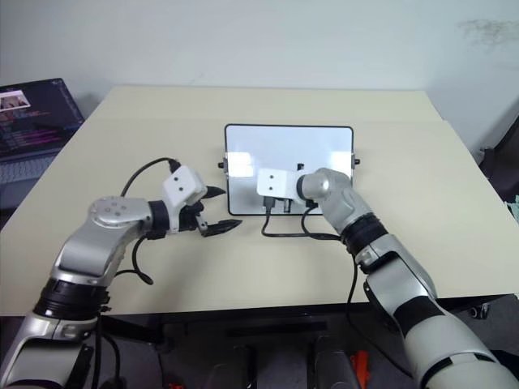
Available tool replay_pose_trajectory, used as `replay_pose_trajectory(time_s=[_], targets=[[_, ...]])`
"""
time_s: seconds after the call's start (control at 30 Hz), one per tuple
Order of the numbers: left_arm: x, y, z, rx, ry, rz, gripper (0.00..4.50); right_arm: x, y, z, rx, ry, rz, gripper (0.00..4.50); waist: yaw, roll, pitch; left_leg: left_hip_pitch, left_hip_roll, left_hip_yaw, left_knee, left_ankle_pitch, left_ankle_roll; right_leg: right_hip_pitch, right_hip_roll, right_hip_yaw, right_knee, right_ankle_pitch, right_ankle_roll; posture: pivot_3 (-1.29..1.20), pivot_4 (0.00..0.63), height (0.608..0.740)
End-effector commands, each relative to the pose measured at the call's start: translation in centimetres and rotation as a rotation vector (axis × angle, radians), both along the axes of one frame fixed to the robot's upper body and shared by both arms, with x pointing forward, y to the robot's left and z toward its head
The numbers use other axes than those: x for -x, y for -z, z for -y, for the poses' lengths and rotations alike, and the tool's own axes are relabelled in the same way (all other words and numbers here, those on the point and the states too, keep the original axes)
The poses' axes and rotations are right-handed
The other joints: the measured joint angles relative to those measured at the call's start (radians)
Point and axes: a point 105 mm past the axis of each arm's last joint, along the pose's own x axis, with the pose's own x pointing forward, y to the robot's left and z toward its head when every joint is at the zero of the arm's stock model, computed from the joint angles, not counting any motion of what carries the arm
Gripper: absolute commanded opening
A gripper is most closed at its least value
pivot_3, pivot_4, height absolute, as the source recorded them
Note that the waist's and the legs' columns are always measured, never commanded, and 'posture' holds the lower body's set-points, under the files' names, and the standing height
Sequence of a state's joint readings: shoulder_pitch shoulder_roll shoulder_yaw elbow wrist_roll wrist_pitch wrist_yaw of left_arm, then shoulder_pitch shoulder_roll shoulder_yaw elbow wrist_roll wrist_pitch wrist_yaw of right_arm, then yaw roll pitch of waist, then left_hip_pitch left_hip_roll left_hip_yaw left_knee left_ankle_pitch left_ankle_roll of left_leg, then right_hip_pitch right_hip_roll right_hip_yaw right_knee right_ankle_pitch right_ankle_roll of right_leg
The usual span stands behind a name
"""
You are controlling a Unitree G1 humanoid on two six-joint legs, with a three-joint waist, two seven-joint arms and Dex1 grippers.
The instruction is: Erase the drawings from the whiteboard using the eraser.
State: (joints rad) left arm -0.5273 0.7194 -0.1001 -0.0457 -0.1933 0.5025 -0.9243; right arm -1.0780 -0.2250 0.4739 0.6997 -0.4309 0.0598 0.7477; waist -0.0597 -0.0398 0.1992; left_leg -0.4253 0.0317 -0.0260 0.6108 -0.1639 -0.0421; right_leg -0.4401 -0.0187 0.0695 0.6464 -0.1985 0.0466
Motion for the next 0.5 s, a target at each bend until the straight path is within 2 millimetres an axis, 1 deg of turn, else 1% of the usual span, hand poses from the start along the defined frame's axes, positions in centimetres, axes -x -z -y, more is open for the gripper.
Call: replay_pose_trajectory(time_s=[0.03,0.13,0.27,0.37,0.5], targets=[[0.1,-1.4,0.3,0.007,0.011,0.051,4.5,-1.0,-0.2,2.1,0.042,0.084,0.008,1.0,0.001,0.0,0.0,0.0,0.0,0.0,0.0,0.0,0.0,0.0,0.0,0.0,0.0,0.0,0.0,0.0,0.15,0.74],[0.0,-1.5,0.4,0.009,0.014,0.055,4.5,-1.1,0.0,2.6,0.057,0.099,0.003,0.99,0.003,0.0,0.0,0.0,0.0,0.0,0.0,0.001,0.001,0.001,0.0,0.0,0.0,0.0,0.0,0.0,0.15,0.74],[-0.2,-1.7,0.7,0.011,0.027,0.062,4.5,-1.5,0.6,4.7,0.118,0.151,0.004,0.99,0.004,0.0,0.0,0.0,0.0,0.0,0.0,0.002,0.002,0.002,0.0,0.0,0.0,0.0,0.0,0.0,0.15,0.74],[-0.4,-1.8,0.8,0.012,0.03,0.064,4.5,-1.6,0.8,5.5,0.13,0.166,0.002,0.99,0.005,-0.001,0.0,0.0,0.0,0.0,0.001,0.003,0.004,0.003,0.0,0.0,-0.001,0.0,0.0,0.0,0.15,0.74],[-0.4,-1.8,0.9,0.012,0.035,0.067,4.5,-1.5,1.5,7.9,0.162,0.202,-0.013,0.99,0.005,-0.001,-0.001,0.0,0.0,0.0,0.001,0.004,0.005,0.003,-0.001,0.0,-0.001,0.0,0.0,0.0,0.15,0.74]])
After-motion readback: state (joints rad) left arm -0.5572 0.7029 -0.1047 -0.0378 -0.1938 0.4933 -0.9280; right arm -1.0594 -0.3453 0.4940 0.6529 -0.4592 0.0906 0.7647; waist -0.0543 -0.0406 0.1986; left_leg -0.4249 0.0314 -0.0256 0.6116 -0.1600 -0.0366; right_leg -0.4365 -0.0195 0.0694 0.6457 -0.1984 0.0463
